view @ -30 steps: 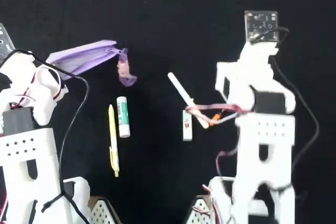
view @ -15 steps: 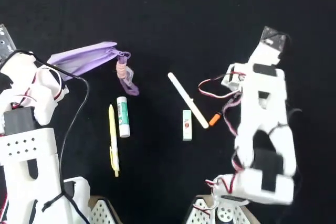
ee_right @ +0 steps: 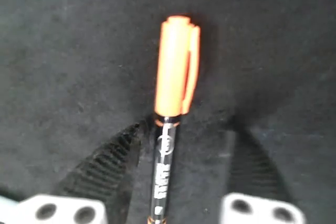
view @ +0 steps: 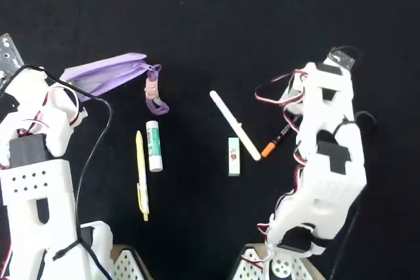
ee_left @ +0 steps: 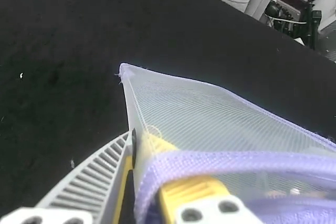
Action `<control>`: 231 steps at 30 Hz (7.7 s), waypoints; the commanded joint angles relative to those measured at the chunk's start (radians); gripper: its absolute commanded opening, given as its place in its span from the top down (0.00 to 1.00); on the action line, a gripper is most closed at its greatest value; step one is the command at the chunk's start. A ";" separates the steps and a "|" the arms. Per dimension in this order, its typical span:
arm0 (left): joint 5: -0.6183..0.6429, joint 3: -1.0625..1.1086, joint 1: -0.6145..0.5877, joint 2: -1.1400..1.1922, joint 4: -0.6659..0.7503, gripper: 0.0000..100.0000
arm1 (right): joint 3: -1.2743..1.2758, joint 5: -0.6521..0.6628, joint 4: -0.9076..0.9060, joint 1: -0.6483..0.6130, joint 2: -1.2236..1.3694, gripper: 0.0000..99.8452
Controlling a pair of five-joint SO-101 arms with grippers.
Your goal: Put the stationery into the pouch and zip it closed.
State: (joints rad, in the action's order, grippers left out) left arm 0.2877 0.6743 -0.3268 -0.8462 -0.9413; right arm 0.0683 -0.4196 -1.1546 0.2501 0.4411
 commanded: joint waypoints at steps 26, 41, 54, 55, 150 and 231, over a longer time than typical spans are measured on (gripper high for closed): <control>0.003 -0.262 0.268 0.051 -0.147 0.97 | -0.186 -0.006 -0.100 0.011 -0.398 0.99; 0.008 -0.521 0.481 0.278 -0.296 0.97 | -0.180 -0.008 0.057 -0.115 -0.739 0.99; 0.011 -0.639 0.496 0.496 -0.414 0.97 | 0.251 0.015 0.436 -0.261 -1.161 0.99; 0.011 -0.633 0.495 0.496 -0.413 0.97 | 0.303 0.038 0.480 -0.275 -1.202 0.99; 0.094 -0.579 0.051 0.497 -0.319 0.97 | 0.743 0.454 0.566 -0.588 -0.820 0.76; 0.095 -0.731 0.418 0.506 -0.489 0.97 | 0.119 0.459 0.442 -0.434 -1.026 0.99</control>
State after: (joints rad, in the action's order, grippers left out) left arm 0.3705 -0.0575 0.0445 -0.3322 -1.4431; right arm 0.1097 0.0514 -0.7940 -0.1718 -0.4703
